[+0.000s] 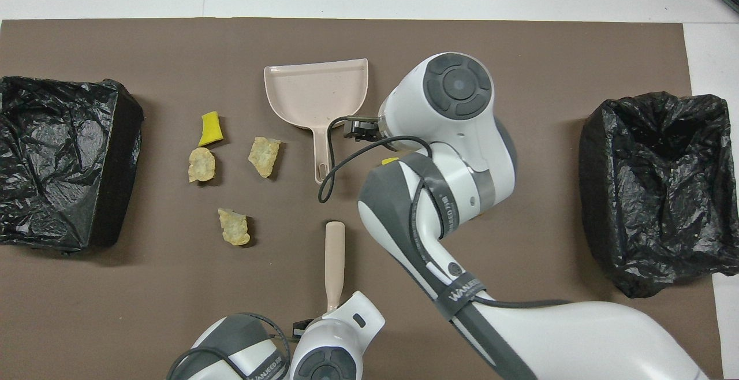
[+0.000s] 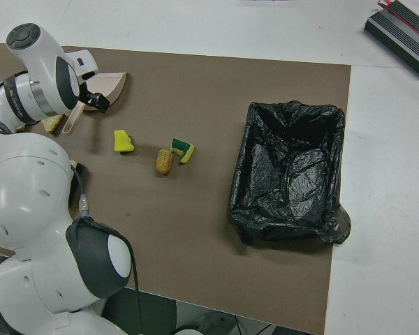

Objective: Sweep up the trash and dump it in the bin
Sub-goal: 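Grasp the dustpan handle with the right gripper while the left gripper grasps the brush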

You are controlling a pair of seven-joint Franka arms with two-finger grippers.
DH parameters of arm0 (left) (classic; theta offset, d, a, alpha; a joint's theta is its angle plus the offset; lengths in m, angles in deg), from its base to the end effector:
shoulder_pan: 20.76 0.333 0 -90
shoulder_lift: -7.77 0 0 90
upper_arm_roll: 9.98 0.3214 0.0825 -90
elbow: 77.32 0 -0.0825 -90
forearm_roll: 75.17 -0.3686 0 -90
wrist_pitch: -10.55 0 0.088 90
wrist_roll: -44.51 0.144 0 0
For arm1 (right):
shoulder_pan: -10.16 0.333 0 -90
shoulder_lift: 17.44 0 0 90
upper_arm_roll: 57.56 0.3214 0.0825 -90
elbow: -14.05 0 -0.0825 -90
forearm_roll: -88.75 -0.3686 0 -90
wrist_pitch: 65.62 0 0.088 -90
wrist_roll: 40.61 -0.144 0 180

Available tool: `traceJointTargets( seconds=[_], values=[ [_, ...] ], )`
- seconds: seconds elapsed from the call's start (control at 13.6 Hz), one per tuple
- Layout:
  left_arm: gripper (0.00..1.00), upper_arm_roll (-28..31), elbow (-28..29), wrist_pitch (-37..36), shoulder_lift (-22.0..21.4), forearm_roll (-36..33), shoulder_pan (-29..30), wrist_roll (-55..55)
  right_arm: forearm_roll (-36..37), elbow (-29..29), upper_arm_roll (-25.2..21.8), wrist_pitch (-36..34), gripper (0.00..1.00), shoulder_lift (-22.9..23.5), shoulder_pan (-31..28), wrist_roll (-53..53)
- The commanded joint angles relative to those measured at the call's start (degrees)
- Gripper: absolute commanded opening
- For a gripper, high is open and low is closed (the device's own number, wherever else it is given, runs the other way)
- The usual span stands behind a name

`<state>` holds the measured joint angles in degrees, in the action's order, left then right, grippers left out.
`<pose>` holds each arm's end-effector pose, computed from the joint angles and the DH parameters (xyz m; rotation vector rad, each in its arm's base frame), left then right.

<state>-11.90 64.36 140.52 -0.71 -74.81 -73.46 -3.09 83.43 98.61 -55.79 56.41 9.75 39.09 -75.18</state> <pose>0.2541 -0.3581 0.3221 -3.0917 0.1824 0.0546 0.6048 0.3634 0.3958 -2.9550 0.1692 -0.1469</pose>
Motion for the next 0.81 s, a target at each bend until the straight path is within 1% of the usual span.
traceJointTargets(
  seconds=[0.0, 0.07, 0.22, 0.37, 0.51, 0.66, 0.74],
  values=[
    [0.0, 0.25, -2.36, -5.67, -1.36, -0.27, 2.07, 0.92, 0.05, -3.43, -0.45, 2.33, 1.0, 4.44, 2.52, -3.74],
    [0.0, 0.25, -2.63, -7.61, -2.15, -1.14, 3.29, 2.4, 0.4, -5.09, -0.62, 2.51, 1.0, 5.93, 3.32, -4.19],
    [0.0, 0.34, -2.9, -11.47, -4.7, -2.29, 6.45, 6.96, 3.72, -7.83, -0.71, 2.68, 1.0, 8.31, 5.16, -5.93],
    [0.0, 0.34, -2.9, -14.38, -7.16, -2.38, 10.14, 11.71, 6.89, -7.92, -0.28, 4.96, 1.0, 9.46, 6.05, -9.54],
    [0.0, 0.34, -2.9, -16.32, -9.88, -2.38, 15.85, 17.24, 7.43, -7.92, -0.36, 5.93, 1.0, 10.43, 6.58, -9.99],
    [0.0, 0.34, -3.16, -16.24, -9.46, -3.95, 20.42, 21.04, 8.05, -7.92, -0.27, 5.94, 1.0, 10.61, 6.66, -9.99],
    [0.0, 0.34, -3.42, -15.8, -9.02, -4.83, 23.23, 21.75, 8.14, -7.84, -0.27, 6.02, 0.95, 10.95, 6.93, -9.99]
  ],
)
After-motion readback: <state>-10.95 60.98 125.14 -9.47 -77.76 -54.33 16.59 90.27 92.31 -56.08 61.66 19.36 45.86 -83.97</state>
